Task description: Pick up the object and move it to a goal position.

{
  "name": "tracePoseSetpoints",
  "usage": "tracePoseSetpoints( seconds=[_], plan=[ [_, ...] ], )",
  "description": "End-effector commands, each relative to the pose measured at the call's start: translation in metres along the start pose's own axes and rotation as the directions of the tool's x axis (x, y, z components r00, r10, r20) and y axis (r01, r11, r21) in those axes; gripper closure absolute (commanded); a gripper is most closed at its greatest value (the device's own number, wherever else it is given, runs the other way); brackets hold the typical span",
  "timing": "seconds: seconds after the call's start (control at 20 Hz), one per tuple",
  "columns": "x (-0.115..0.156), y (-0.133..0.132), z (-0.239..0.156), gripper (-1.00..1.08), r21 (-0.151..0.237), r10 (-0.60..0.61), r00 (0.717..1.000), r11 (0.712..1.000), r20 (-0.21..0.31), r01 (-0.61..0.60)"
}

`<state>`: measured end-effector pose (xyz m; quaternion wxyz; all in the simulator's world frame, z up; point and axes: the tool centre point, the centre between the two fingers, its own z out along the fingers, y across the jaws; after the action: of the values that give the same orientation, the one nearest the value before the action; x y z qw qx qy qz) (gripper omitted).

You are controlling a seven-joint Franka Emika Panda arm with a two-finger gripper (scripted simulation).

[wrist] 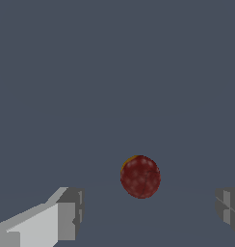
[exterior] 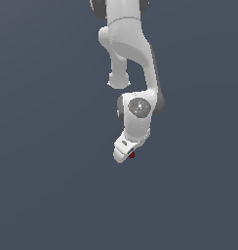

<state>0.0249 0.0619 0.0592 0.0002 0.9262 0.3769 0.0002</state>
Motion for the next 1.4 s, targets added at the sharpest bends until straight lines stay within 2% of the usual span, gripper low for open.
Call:
tracePoseSetpoints(
  seconds=[0.0,0.25,0.5,0.55,1.1,1.35],
  plan=[
    [0.000,-0.001,0.011,-0.92,0.001,-0.002,1.000,1.000,0.001,0.002],
    [-0.001,-0.001,0.036,-0.92,0.000,-0.005,1.000,1.000,0.000,0.005],
    [0.000,0.000,0.042,-0.92,0.000,-0.005,1.000,1.000,0.000,0.005],
    [0.000,0.000,0.042,1.08,0.000,-0.005,1.000,1.000,0.000,0.005],
    [0.000,0.000,0.042,1.08,0.000,-0.005,1.000,1.000,0.000,0.005],
    [0.004,-0.002,0.030,1.08,0.000,-0.005,1.000,1.000,0.000,0.005]
  ],
)
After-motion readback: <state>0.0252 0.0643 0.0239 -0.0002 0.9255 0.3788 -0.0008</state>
